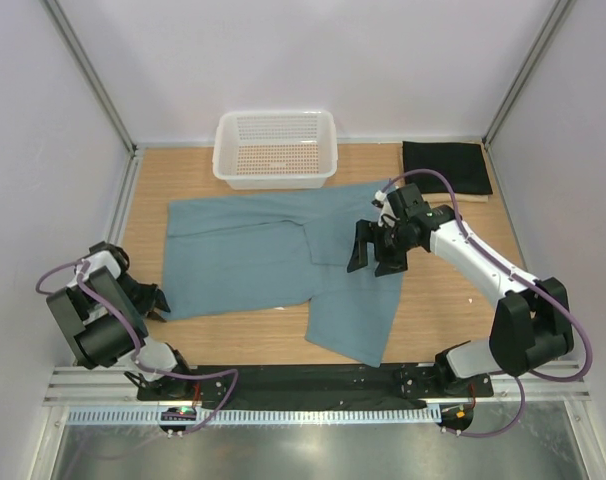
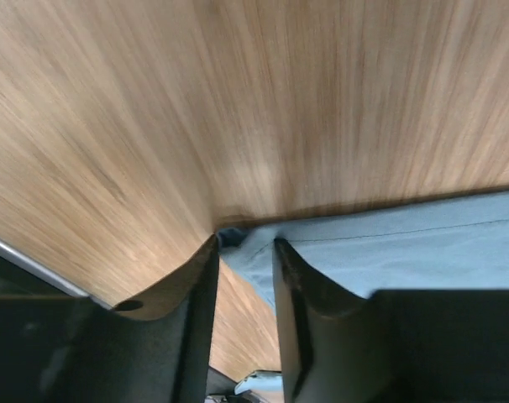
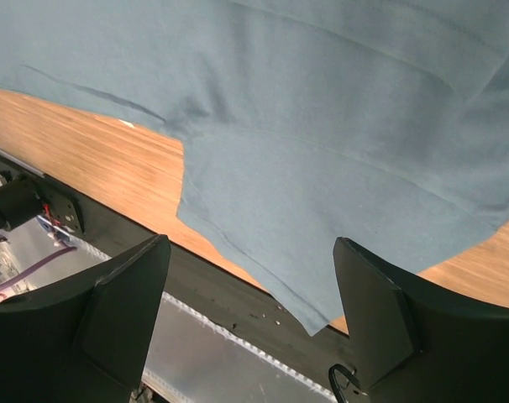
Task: Fold and stack the t-shirts
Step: Fold the tshirt
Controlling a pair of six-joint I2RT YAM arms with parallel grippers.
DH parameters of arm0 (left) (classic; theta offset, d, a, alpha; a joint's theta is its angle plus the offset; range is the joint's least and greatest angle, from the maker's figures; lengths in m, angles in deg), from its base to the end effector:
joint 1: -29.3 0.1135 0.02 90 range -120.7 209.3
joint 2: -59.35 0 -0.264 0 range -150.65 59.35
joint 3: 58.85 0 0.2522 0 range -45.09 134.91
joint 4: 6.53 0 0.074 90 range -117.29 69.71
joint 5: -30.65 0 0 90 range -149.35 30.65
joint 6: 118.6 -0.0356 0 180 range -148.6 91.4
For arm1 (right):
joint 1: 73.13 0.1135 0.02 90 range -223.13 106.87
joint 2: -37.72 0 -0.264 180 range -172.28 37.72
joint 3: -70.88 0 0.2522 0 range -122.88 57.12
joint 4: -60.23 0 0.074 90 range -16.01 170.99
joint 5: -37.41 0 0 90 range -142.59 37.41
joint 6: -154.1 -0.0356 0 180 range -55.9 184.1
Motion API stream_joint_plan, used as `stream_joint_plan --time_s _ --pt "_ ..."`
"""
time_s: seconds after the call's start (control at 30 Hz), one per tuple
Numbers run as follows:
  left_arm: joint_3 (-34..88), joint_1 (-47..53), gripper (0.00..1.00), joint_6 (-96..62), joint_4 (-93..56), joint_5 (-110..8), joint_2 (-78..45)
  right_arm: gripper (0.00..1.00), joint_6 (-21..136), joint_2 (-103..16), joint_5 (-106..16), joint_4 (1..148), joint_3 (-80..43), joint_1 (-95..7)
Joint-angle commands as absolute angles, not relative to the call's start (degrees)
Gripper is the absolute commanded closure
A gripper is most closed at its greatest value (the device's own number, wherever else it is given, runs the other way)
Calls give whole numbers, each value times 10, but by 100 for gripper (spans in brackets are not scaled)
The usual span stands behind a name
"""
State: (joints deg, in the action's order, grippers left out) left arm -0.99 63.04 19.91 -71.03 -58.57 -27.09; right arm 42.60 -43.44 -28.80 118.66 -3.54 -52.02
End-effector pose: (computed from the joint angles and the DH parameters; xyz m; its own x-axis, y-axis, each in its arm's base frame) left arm 0.1825 0.1213 0.1469 -0.1336 -0.9900 0.0458 -0.9903 0.1351 0.0312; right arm 0.2510 0.1123 0.2480 -0.9664 -0.0136 -0.2565 -0.1434 0.8573 0.4945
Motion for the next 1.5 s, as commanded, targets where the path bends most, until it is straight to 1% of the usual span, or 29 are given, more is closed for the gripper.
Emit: stream_joint_plan --time_s 0.0,0.03,0.07,0.1,0.13,0.17,0.23,0.3,0.4,0.57,0.73,0.87,0.9,0.97,1.13,1.23,1.33,1.37,1.47 --pt "-18 632 73 202 -671 -629 -302 16 410 -412 -289 1192 -3 -519" --pt "-14 633 78 197 -670 -627 -303 21 405 -407 -295 1204 22 -519" --pt "-5 632 85 191 -674 -627 -301 25 401 -400 -297 1205 38 -519" --pt "-1 632 87 186 -677 -628 -301 26 395 -391 -298 1205 56 -519" --pt "3 633 88 178 -679 -629 -300 34 389 -374 -295 1205 94 -519" --pt "11 632 94 174 -684 -629 -297 39 376 -371 -286 1206 111 -519" --pt "13 631 100 164 -691 -627 -285 49 355 -341 -279 1219 152 -518" --pt "7 632 100 160 -689 -630 -275 50 338 -307 -297 1237 172 -517" --pt "-5 631 100 171 -678 -609 -259 50 315 -264 -305 1272 219 -516" --pt "-30 631 100 185 -661 -597 -248 49 271 -221 -289 1261 269 -514" --pt "-36 631 100 188 -656 -597 -249 50 225 -238 -298 1193 306 -512" --pt "-29 631 100 183 -658 -597 -253 53 184 -265 -330 1129 304 -512" --pt "-26 631 100 182 -662 -598 -254 55 174 -275 -331 1103 306 -509" --pt "-18 632 100 178 -667 -600 -253 56 144 -299 -339 1078 311 -505" --pt "-6 631 100 175 -675 -605 -249 56 124 -330 -372 1080 315 -491" --pt "-4 632 100 178 -674 -597 -255 59 101 -324 -394 1096 317 -480" --pt "-5 631 100 180 -677 -597 -258 78 95 -324 -405 1091 324 -480" --pt "-4 632 100 181 -678 -600 -258 89 96 -323 -407 1096 323 -479" --pt "0 631 100 187 -698 -619 -251 99 101 -289 -427 1139 313 -479"
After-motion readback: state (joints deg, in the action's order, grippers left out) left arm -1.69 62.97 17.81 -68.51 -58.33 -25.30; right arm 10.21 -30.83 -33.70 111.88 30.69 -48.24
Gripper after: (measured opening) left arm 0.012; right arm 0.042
